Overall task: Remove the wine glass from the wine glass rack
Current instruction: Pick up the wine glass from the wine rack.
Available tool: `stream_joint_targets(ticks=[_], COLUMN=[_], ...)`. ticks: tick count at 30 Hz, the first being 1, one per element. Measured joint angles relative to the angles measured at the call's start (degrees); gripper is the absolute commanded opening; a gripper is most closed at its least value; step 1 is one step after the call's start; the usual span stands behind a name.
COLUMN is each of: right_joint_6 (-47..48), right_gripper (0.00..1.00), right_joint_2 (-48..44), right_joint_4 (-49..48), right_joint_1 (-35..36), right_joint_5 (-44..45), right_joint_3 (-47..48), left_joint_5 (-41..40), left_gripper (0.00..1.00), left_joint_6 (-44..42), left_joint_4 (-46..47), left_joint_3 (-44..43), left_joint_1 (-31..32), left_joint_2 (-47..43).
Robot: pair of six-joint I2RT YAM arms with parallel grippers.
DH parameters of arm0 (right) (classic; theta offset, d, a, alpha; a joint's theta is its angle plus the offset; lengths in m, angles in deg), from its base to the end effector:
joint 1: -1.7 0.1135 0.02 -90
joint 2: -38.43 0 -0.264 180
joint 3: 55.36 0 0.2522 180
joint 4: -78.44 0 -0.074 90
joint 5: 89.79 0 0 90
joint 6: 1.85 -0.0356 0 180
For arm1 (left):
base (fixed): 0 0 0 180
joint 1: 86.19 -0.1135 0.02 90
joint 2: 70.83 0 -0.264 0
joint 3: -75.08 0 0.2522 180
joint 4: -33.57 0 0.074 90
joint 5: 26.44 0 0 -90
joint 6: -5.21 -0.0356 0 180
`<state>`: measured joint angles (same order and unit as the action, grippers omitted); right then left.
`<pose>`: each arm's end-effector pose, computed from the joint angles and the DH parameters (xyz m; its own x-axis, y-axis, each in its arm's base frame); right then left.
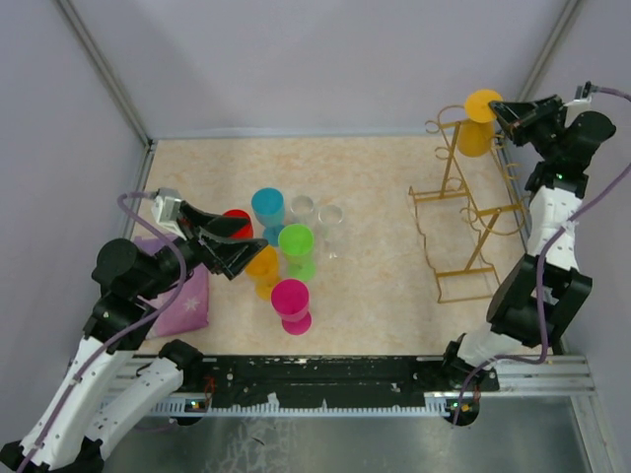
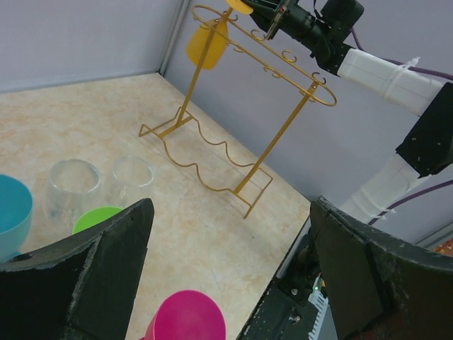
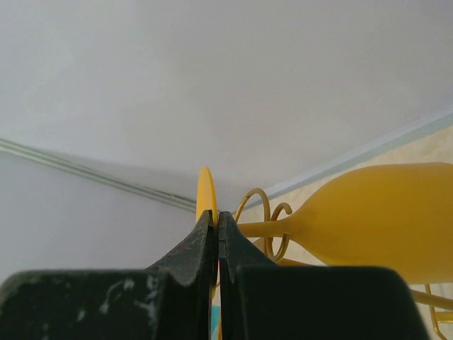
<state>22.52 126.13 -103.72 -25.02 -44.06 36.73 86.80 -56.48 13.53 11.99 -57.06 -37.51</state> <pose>0.3325 -0.1395 0.4079 -0.2289 0.8455 -0.4825 -0.2156 0.4393 0.8721 0.1010 -0.0724 0.4018 -0.2433 -0.3633 -0.8994 0.7629 0.5010 -0.4087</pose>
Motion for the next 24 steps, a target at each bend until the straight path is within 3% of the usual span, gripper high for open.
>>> stream_joint_targets(ticks=[10,24], right_joint_6=[-2.16,-3.19], right_gripper=[0.00,0.00], right_joint_2=[6.64,7.19], right_joint_4=[0.20,6.60], right_joint_1=[0.94,0.39], right_joint_5=[-2.67,7.56], right_joint_3=[4.70,5.38], left_joint_5=[-0.11,-1.40], left_gripper=[0.97,0.98], left_joint_6=[0.24,-0.11], left_joint_4=[0.59,0.74], left_joint_3=[1.70,3.45], left_joint_1=[0.00,0.00], left_joint_2=[-1.14,-3.54])
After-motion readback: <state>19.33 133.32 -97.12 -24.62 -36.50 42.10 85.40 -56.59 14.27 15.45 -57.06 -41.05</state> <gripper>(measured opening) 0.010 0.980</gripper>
